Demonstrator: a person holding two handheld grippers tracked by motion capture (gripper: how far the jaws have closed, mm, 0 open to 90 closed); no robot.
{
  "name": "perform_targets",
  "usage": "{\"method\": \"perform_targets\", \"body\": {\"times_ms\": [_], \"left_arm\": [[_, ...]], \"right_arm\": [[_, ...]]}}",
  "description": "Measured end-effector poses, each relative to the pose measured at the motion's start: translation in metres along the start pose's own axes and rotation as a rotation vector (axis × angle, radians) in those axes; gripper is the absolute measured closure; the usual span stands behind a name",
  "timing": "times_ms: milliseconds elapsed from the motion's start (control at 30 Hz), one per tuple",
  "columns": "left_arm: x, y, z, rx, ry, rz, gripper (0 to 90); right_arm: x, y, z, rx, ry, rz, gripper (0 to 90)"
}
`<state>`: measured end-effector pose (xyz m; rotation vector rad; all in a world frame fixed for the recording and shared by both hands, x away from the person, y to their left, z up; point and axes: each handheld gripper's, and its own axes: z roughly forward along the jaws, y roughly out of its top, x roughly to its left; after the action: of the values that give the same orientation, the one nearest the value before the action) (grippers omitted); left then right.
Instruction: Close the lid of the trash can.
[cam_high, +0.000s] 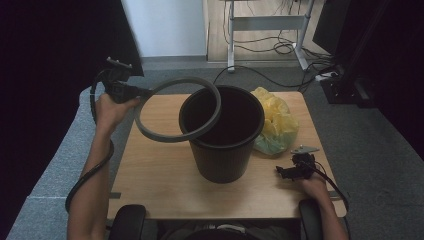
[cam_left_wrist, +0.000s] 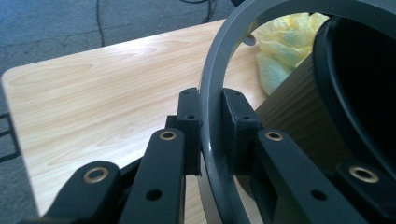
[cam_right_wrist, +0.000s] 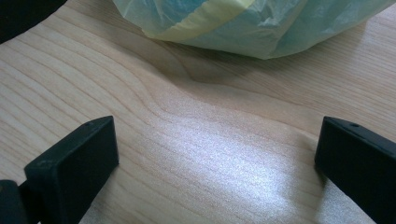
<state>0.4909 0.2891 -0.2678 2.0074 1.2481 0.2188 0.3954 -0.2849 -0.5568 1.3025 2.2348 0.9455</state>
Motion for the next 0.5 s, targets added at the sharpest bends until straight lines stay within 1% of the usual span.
{"method": "perform_targets", "body": {"times_ms": [200, 500], "left_arm": [[-0.012, 0.007, 0.012, 0.011, -0.024, 0.022, 78.3], [-0.034, 0.018, 0.028, 0.019, -0.054, 0.061, 78.3]], "right_arm": [[0.000, 0.000, 0.000, 0.000, 0.000, 0.000, 0.0], [0.000, 0.000, 0.000, 0.000, 0.000, 0.000, 0.0]]}}
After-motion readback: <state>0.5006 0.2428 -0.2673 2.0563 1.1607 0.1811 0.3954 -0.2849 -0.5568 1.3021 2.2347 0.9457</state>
